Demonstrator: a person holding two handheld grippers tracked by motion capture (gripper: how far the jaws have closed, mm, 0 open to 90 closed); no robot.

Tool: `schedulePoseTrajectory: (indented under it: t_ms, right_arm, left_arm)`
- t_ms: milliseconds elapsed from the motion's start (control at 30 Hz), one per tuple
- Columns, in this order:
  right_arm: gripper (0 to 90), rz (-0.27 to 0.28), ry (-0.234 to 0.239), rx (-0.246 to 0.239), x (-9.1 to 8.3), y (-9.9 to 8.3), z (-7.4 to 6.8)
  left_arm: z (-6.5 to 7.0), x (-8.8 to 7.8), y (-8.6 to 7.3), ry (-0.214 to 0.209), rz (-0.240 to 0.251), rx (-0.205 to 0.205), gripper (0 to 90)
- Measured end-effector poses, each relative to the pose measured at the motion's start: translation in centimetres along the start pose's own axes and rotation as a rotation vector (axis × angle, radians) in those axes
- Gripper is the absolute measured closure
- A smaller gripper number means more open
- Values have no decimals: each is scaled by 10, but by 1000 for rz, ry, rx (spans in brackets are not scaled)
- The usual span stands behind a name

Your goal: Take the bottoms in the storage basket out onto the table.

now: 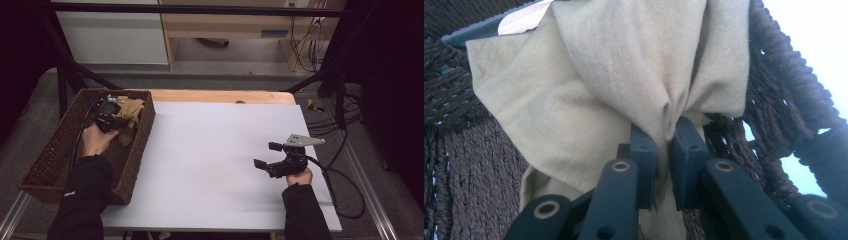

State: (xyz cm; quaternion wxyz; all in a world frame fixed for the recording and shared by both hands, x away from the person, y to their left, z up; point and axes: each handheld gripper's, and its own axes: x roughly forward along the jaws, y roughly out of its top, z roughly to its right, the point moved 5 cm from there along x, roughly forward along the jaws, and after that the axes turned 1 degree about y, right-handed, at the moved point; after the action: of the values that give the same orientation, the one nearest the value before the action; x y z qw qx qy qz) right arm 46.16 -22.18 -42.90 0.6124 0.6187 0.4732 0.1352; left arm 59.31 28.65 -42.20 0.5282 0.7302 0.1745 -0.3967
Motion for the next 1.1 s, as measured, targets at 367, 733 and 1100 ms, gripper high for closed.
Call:
schedulePoseTrajectory:
  t_ms: [367,733,1100]
  right_arm:
    - [38,-4,-2,0,1,0,0]
    - [38,-5,-4,1,1,0,1]
    - [38,-9,-4,1,2,-1,1]
  left_arm:
    - [-2,-11,1,-26,6,-44,811]
    - [0,-20,1,-51,51,-52,812]
    - [0,-28,1,-60,83,-77,814]
